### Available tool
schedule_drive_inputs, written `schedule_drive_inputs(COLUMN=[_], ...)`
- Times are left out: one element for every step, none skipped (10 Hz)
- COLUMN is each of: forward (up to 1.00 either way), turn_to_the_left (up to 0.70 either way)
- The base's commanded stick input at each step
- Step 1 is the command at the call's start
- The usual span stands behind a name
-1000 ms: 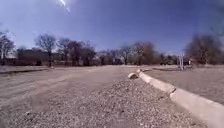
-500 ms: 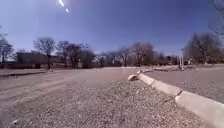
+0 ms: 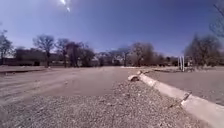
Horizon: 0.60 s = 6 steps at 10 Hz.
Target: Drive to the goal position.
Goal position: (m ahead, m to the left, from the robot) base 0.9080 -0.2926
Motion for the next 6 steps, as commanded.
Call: schedule_drive_inputs(forward=[0.70,0.70,0.70,0.70,0.70,0.70], turn_to_the_left=[0.00,0.00,0.00,0.00,0.00,0.00])
